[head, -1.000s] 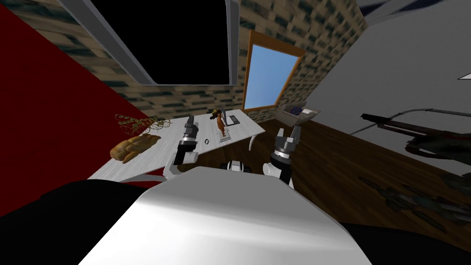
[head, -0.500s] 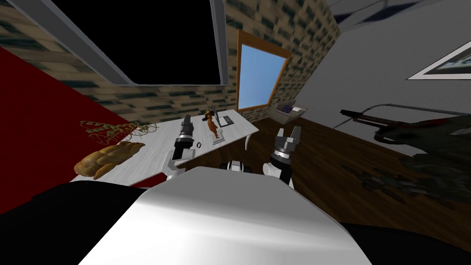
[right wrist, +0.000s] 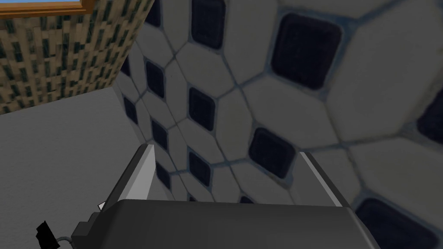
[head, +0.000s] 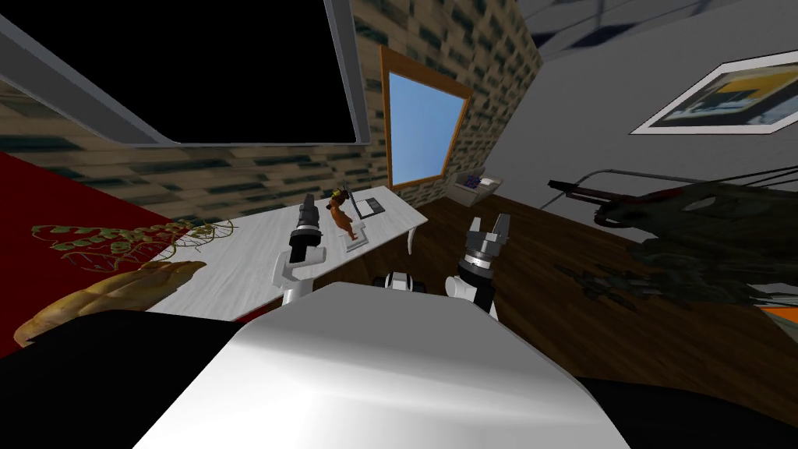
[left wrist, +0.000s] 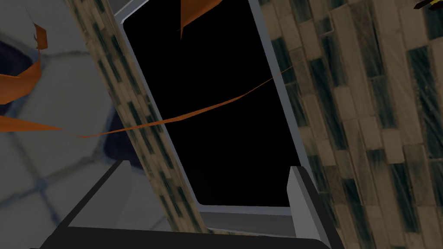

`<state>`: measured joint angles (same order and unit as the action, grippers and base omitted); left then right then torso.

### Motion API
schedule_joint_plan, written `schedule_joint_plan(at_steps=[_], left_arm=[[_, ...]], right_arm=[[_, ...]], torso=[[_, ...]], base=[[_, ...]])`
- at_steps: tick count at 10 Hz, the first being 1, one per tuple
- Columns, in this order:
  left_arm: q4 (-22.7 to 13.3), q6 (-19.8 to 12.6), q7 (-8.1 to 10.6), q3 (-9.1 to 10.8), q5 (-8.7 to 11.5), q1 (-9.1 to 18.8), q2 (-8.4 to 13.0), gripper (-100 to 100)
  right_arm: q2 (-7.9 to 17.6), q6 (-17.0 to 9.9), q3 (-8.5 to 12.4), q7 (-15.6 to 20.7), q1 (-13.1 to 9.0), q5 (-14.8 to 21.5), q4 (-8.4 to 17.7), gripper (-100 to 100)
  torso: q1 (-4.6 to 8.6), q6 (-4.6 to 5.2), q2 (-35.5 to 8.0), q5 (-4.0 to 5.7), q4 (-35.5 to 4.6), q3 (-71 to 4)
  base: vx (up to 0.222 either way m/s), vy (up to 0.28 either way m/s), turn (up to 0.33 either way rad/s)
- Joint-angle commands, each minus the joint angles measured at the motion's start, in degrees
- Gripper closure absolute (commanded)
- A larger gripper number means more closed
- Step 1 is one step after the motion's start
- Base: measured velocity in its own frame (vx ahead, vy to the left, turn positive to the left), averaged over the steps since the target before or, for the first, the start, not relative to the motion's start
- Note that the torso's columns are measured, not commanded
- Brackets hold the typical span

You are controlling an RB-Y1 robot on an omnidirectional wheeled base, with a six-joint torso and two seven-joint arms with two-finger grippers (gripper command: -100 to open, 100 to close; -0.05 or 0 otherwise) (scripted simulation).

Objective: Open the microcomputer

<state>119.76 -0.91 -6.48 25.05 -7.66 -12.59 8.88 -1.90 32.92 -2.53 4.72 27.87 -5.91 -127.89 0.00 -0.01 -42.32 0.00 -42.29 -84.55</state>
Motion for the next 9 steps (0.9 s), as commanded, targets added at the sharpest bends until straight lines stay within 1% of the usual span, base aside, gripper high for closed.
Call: schedule_joint_plan(at_steps=[1,3,6,9], left_arm=[[-0.4,-2.9,-0.61,2.19,-1.1,1.1,-0.7,-100],[-2.3,-6.0,-1.33,5.11,-2.4,3.3,-1.0,-100],[-5.4,-10.7,-2.42,9.52,-4.4,6.7,-1.3,-100],[-8.4,-15.2,-3.47,13.78,-6.3,10.0,-1.4,-100]], right_arm=[[0.0,0.0,0.0,0.0,0.0,0.0,0.0,0],[0.0,0.0,0.0,0.0,0.0,0.0,0.0,0],[0.0,0.0,0.0,0.0,0.0,0.0,0.0,0],[0.0,0.0,0.0,0.0,0.0,0.0,0.0,0]], torso=[[-0.01,0.02,0.0,-0.01,0.0,0.0],[-0.11,0.02,0.0,-0.04,0.0,0.0],[0.09,0.11,0.2,-0.01,0.1,-0.1],[-0.22,0.38,0.7,-0.30,0.4,-0.4]], base=[[0.040,-0.039,-0.071],[0.045,-0.036,-0.165],[0.072,-0.075,-0.174],[0.059,-0.061,-0.187]])
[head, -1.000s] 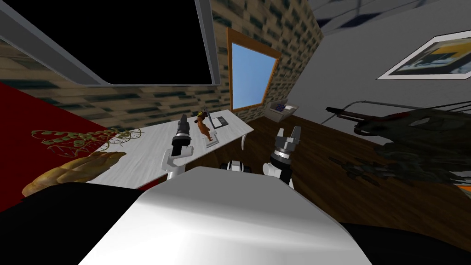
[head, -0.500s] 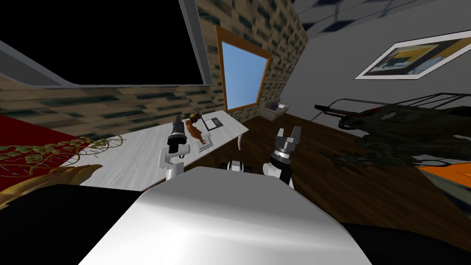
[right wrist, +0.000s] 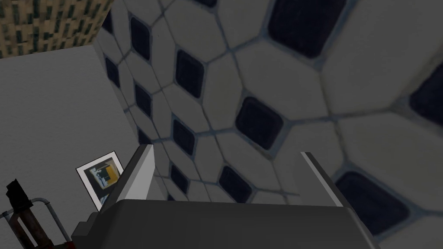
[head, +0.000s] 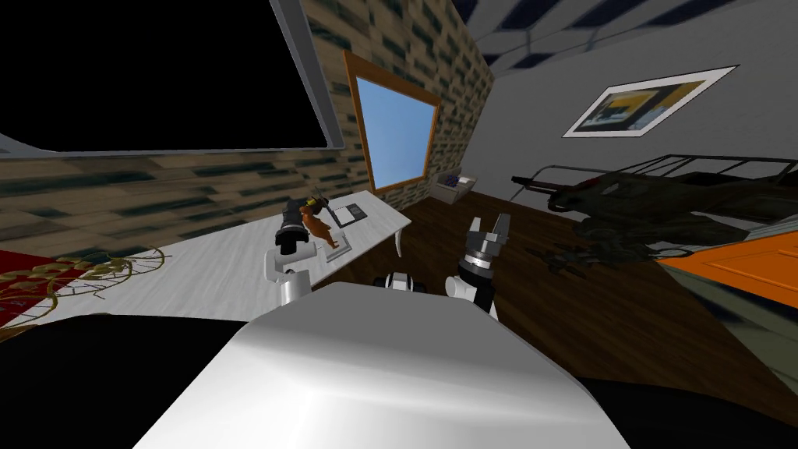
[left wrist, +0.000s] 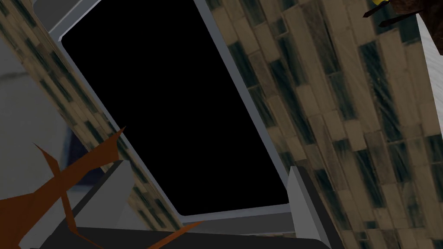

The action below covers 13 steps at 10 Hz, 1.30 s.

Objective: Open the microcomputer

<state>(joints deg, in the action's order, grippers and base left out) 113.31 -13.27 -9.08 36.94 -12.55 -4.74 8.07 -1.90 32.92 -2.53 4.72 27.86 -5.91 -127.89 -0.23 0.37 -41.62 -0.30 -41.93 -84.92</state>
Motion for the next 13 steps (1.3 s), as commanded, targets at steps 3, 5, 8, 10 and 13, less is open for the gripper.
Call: schedule_joint_plan(at_steps=[3,5,8,10,13], left_arm=[[-3.8,-5.7,-1.51,4.50,-2.6,4.1,-0.6,-100],[-5.3,-8.1,-2.09,6.82,-3.6,5.9,-0.4,-100],[-7.1,-11.1,-2.78,9.60,-4.8,8.0,-0.1,-100],[-7.8,-12.4,-3.10,10.91,-5.4,8.9,0.1,-100],[-5.9,-14.2,-3.59,11.44,-5.3,9.3,1.0,-100]], right_arm=[[0.0,0.0,0.0,0.0,0.0,0.0,0.0,0],[0.0,0.0,0.0,0.0,0.0,0.0,0.0,0],[0.0,0.0,0.0,0.0,0.0,0.0,0.0,0],[0.0,0.0,0.0,0.0,0.0,0.0,0.0,0],[0.0,0.0,0.0,0.0,0.0,0.0,0.0,0]], torso=[[-0.34,0.06,0.4,-0.30,0.2,-0.2],[-0.16,0.02,0.3,-0.11,0.1,-0.2],[-0.58,-0.16,0.1,-0.51,0.2,0.1],[-0.77,-0.32,0.0,-0.53,0.1,0.1],[-0.37,-0.42,-0.5,-0.01,-0.2,0.3]], base=[[0.046,-0.034,-0.112],[0.071,-0.048,-0.166],[0.059,-0.036,-0.149],[0.042,-0.042,-0.087],[0.028,-0.001,-0.066]])
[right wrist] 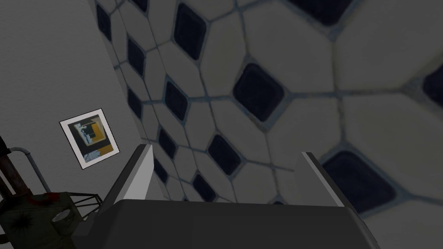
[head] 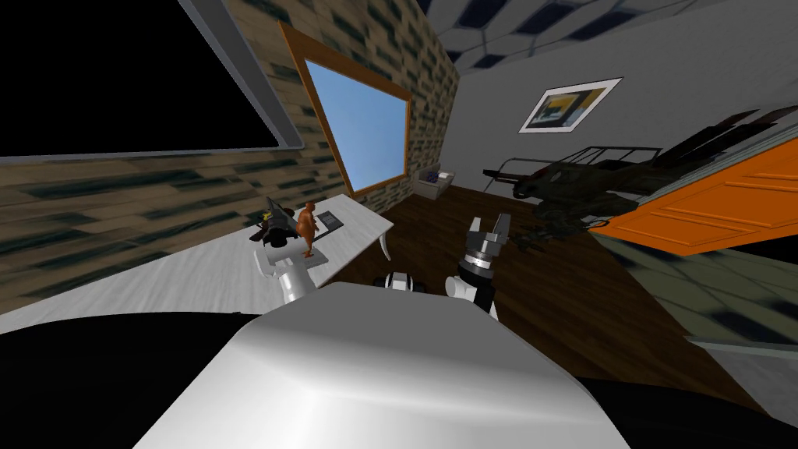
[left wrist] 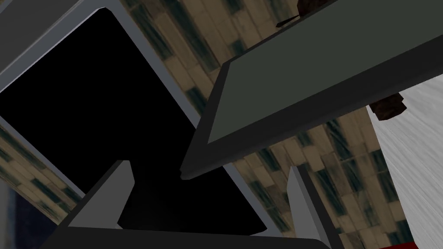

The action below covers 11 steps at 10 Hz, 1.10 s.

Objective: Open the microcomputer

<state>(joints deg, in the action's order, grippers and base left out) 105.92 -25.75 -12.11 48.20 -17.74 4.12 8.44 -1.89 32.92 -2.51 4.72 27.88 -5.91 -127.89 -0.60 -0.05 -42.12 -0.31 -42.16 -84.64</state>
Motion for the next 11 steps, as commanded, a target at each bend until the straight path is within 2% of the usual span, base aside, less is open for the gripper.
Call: schedule_joint_plan(at_steps=[1,2,3,7,8,10,11], left_arm=[[0.7,-0.7,-0.26,0.09,-0.4,0.4,0.1,-100],[0.8,-0.9,-0.35,0.12,-0.4,0.5,0.1,100],[0.5,-1.3,-2.15,-0.49,-1.9,-0.6,0.9,100],[0.1,-2.0,-5.74,-1.74,-4.8,-2.6,2.5,100],[-0.2,-2.4,-7.53,-2.37,-6.2,-3.7,3.3,100],[-0.4,-2.7,-9.33,-3.00,-7.7,-4.7,4.1,100],[-0.2,-2.5,-8.66,-2.41,-7.3,-4.5,4.0,100]], right_arm=[[0.0,0.0,0.0,0.0,0.0,0.0,0.0,0],[0.0,0.0,0.0,0.0,0.0,0.0,0.0,0],[0.0,0.0,0.0,0.0,0.0,0.0,0.0,0],[0.0,0.0,0.0,0.0,0.0,0.0,0.0,0],[0.0,0.0,0.0,0.0,0.0,0.0,0.0,0],[0.0,0.0,0.0,0.0,0.0,0.0,0.0,0],[0.0,0.0,0.0,0.0,0.0,0.0,0.0,0]], torso=[[0.30,0.06,-0.1,0.21,-0.1,0.1],[0.61,0.07,-0.2,0.30,-0.1,0.1],[0.79,0.09,-0.2,0.39,-0.2,0.1],[0.66,0.40,0.3,0.18,0.1,-0.2],[0.55,0.41,0.2,0.15,0.1,-0.2],[0.54,0.47,0.3,0.09,0.1,-0.2],[0.51,0.46,0.3,0.09,0.1,-0.2]], base=[[0.017,0.037,-0.019],[0.003,0.009,0.010],[0.041,-0.015,-0.061],[0.069,-0.058,-0.046],[0.082,-0.050,-0.085],[0.081,-0.062,-0.066],[0.024,-0.023,0.004]])
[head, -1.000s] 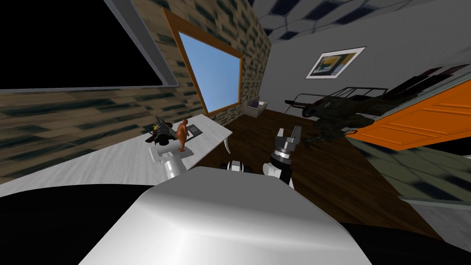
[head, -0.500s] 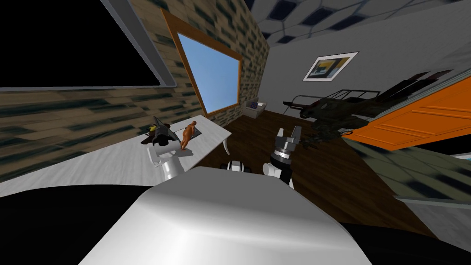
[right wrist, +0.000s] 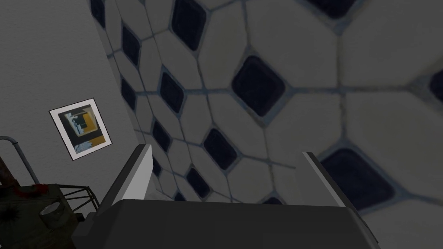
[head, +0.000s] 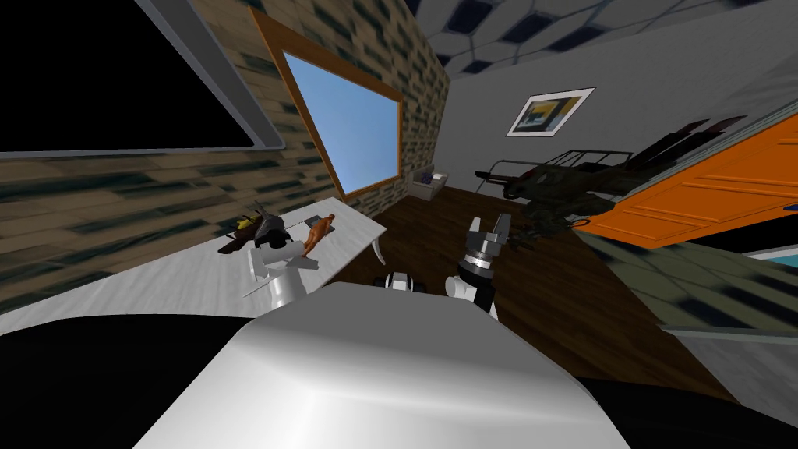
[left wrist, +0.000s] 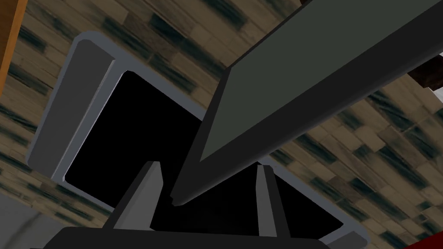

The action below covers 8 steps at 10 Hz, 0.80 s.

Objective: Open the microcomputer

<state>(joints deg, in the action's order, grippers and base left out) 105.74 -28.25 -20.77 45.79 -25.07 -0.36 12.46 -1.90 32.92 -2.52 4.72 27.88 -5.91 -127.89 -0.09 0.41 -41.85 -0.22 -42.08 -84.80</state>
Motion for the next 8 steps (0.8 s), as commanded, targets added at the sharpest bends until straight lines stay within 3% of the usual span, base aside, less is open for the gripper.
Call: schedule_joint_plan(at_steps=[1,4,5,6,8], left_arm=[[-1.2,1.1,-1.66,-0.68,-2.2,-1.5,0.2,100],[-3.0,2.9,-3.71,-1.65,-5.3,-3.5,0.4,100],[-4.3,4.1,-5.07,-2.30,-7.3,-4.9,0.6,100],[-4.3,4.1,-5.07,-2.30,-7.3,-4.9,0.6,100],[-6.1,5.9,-7.12,-3.27,-10.4,-6.9,0.8,100]], right_arm=[[0.0,0.0,0.0,0.0,0.0,0.0,0.0,0],[0.0,0.0,0.0,0.0,0.0,0.0,0.0,0],[0.0,0.0,0.0,0.0,0.0,0.0,0.0,0],[0.0,0.0,0.0,0.0,0.0,0.0,0.0,0],[0.0,0.0,0.0,0.0,0.0,0.0,0.0,0]], torso=[[-0.13,-0.19,-0.3,0.04,-0.1,0.1],[-0.24,-0.36,-0.2,-0.14,0.0,0.1],[-0.34,-0.34,-0.2,-0.20,0.0,0.2],[-0.25,-0.38,-0.2,-0.29,0.0,0.2],[-0.42,-0.35,-0.3,-0.31,0.0,0.2]], base=[[0.062,-0.040,-0.010],[0.114,-0.056,0.000],[0.133,-0.068,-0.020],[0.111,-0.049,0.009],[0.103,-0.052,-0.012]])
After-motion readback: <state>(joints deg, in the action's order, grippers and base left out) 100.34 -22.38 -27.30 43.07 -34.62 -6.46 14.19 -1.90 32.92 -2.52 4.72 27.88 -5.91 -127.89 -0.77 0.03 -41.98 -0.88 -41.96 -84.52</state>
